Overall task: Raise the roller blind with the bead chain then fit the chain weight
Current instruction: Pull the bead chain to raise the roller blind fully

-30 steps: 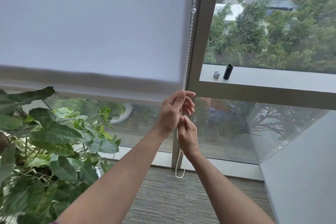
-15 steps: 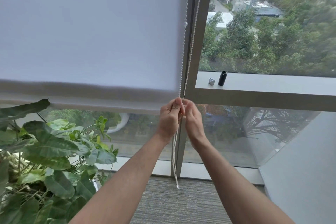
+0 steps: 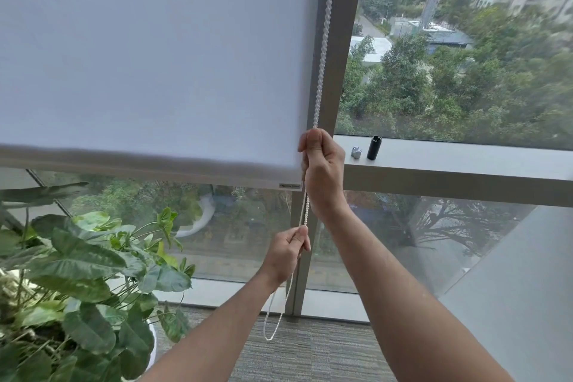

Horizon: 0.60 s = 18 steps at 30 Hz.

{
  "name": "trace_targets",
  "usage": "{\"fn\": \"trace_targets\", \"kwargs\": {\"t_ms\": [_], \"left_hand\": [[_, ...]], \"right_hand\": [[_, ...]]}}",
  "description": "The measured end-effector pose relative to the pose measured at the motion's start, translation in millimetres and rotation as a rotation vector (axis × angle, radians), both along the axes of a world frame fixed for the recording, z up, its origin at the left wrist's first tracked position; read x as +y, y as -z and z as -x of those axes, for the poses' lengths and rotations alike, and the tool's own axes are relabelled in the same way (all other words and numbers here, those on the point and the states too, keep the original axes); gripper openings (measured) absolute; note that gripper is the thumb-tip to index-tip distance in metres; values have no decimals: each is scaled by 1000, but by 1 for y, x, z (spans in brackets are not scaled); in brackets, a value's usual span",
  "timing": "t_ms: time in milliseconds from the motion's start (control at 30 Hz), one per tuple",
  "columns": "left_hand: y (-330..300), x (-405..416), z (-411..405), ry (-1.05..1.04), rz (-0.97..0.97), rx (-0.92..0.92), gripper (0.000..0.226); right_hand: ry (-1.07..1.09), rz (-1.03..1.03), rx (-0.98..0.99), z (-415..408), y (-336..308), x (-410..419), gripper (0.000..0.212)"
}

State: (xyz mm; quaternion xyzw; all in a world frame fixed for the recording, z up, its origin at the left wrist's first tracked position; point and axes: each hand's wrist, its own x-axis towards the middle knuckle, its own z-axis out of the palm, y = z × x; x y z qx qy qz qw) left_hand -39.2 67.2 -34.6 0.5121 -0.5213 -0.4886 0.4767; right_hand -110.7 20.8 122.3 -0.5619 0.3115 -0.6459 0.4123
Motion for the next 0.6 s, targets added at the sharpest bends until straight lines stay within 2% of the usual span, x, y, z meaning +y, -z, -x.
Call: {"fn": "trace_targets", "kwargs": {"t_ms": [167, 267, 400, 600], "left_hand": [[-4, -6, -14, 68, -85, -62, 48], [-27, -19, -24, -40, -102, 67, 54], [-87, -29, -23, -163, 123, 178, 43], [-175, -30, -1, 18, 477, 277, 39]], "right_hand": [[28, -30, 23, 6, 23, 2, 38], [34, -63, 65, 5, 48, 6, 37], [-11, -119, 68, 2, 78, 14, 38], [0, -116, 131, -1, 87, 13, 38]]}}
